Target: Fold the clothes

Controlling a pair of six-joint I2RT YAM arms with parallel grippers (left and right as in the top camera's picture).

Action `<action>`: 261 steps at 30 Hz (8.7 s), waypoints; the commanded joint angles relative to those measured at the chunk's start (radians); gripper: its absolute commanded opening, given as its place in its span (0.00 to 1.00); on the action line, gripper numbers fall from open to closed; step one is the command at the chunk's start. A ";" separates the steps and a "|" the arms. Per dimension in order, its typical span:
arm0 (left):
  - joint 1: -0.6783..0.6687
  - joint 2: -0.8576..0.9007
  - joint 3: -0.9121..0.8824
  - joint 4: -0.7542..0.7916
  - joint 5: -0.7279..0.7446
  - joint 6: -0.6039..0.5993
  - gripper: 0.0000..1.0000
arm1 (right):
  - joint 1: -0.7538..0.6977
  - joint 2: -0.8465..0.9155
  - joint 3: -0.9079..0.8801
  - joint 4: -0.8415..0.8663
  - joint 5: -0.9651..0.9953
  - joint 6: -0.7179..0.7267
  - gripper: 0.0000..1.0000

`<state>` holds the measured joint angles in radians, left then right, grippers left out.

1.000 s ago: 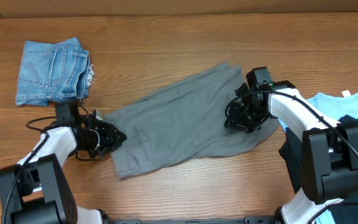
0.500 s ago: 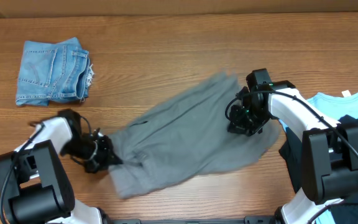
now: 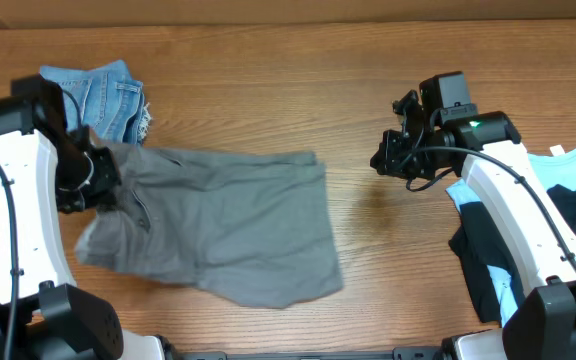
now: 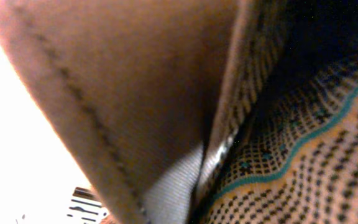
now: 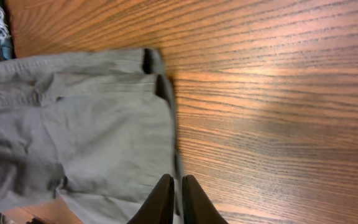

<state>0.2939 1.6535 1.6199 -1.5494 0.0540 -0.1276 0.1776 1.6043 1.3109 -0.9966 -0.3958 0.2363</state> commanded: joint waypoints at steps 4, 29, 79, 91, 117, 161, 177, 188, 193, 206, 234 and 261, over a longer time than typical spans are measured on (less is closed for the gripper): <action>-0.136 -0.011 0.031 0.006 0.032 -0.086 0.04 | -0.029 -0.008 0.020 -0.004 0.044 0.035 0.09; -0.809 0.255 0.010 0.187 0.028 -0.484 0.10 | -0.089 -0.008 0.020 -0.027 0.127 0.056 0.10; -0.459 0.244 0.222 -0.017 -0.028 -0.164 0.25 | 0.467 0.237 -0.005 -0.206 0.212 0.005 0.06; -0.463 0.244 -0.146 0.156 0.119 -0.164 0.04 | 0.356 0.149 0.032 -0.141 -0.069 -0.062 0.47; -0.464 0.244 -0.427 0.455 0.181 -0.164 0.06 | 0.526 0.237 -0.114 -0.185 0.043 0.161 0.06; -0.464 0.244 -0.427 0.481 0.172 -0.164 0.09 | 0.270 0.306 0.025 -0.043 0.415 0.394 0.04; -0.465 0.229 -0.409 0.452 0.204 -0.130 0.05 | 0.305 0.161 0.116 0.058 -0.194 -0.071 0.04; -0.465 -0.159 -0.352 0.380 0.198 -0.111 0.29 | 0.293 0.337 0.050 0.253 0.083 0.188 0.04; -0.465 -0.292 -0.352 0.347 0.197 -0.103 0.37 | 0.223 0.426 0.050 0.369 0.127 0.267 0.04; -0.590 -0.301 -0.486 0.410 0.171 -0.085 0.43 | 0.146 0.388 0.182 0.154 0.141 0.097 0.04; -0.600 -0.298 -0.601 0.470 0.069 -0.203 0.42 | 0.500 0.205 -0.267 0.020 -0.134 0.269 0.06; -0.600 -0.294 -0.978 0.685 0.254 -0.446 0.13 | 0.349 0.163 -0.202 -0.056 -0.130 0.202 0.04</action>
<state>-0.3119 1.3525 0.5884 -0.8516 0.2962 -0.5518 0.5606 1.8091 1.0378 -1.0454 -0.5205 0.4820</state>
